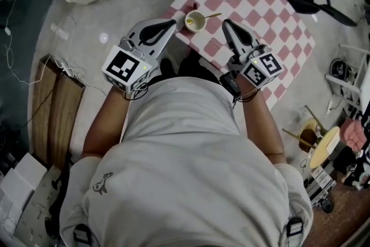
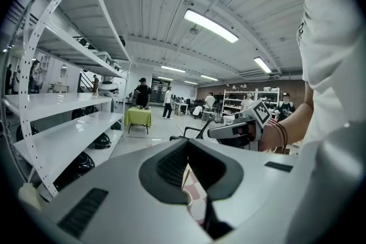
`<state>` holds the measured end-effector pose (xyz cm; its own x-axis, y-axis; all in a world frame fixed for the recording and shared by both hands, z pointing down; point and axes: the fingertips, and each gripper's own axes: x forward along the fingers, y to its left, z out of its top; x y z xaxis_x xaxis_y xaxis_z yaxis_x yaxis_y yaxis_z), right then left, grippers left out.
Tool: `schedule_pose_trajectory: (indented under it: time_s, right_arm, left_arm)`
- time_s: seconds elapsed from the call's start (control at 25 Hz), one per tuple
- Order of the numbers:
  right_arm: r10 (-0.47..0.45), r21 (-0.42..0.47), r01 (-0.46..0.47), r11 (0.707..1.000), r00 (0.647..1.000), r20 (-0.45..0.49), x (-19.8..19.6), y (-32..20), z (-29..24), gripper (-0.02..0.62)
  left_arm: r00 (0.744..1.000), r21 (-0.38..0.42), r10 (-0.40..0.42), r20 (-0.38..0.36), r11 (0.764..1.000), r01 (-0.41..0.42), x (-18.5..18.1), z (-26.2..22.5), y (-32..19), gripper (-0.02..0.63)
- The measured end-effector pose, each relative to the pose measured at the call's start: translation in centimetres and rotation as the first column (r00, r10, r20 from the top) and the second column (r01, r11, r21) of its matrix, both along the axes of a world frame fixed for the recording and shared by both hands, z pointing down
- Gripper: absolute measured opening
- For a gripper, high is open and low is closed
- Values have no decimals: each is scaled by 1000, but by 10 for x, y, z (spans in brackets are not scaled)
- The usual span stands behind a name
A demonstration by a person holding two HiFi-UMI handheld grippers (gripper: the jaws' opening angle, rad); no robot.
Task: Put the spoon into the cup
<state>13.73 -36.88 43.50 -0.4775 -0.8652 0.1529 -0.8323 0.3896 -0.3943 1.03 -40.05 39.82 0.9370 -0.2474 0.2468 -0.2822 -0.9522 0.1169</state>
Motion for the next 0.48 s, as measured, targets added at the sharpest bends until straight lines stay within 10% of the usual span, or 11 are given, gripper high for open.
schedule_pose_trajectory:
  time_s: [0.48]
  right_arm:
    - [23,135,-10,991,995,-97,-29,15,-64,32]
  left_arm:
    - [997,99,39,-71,995,-32,-25,-54,13,14]
